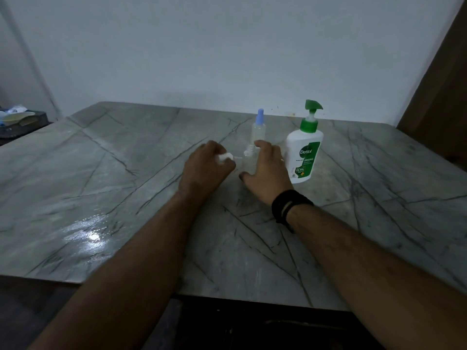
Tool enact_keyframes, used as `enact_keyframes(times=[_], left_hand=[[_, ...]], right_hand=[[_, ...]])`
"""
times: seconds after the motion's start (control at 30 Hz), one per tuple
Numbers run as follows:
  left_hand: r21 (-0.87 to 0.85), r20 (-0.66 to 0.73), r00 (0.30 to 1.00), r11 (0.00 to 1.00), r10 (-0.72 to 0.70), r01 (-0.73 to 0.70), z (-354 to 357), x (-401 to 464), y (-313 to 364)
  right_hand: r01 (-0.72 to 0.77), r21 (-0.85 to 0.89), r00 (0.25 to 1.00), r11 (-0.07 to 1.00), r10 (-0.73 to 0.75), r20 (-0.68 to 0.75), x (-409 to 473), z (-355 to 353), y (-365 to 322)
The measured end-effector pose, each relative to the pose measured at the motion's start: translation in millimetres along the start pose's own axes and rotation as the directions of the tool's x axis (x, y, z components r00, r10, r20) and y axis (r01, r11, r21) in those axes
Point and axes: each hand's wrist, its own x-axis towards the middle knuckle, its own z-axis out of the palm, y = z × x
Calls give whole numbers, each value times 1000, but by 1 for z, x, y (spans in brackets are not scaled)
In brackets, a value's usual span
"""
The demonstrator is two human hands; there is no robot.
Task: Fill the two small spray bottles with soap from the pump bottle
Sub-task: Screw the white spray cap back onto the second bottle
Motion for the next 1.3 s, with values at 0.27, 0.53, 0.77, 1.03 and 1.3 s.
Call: enact_keyframes(times=[0.27, 0.53, 0.77, 1.03, 1.3], left_hand=[[-640, -177, 967, 768, -183, 28, -15, 6, 17], [-785, -142, 962, 619, -233, 35, -38, 17, 44], [-793, -38, 963, 594, -268, 134, -37, 20, 55], [-775, 20, 966, 607, -259, 179, -31, 20, 54], [-517, -20, 1000, 856, -1, -10, -16, 16, 54]], right_hand=[[37, 57, 999, 998, -37, -8, 4, 12, 14], [67, 105, 998, 992, -66, -10, 4, 12, 19], [70, 87, 998, 994, -69, -8, 3, 12, 18], [58, 74, 998, 996, -58, -3, 3, 12, 17], [21, 140, 1000, 990, -20, -6, 4, 12, 17]])
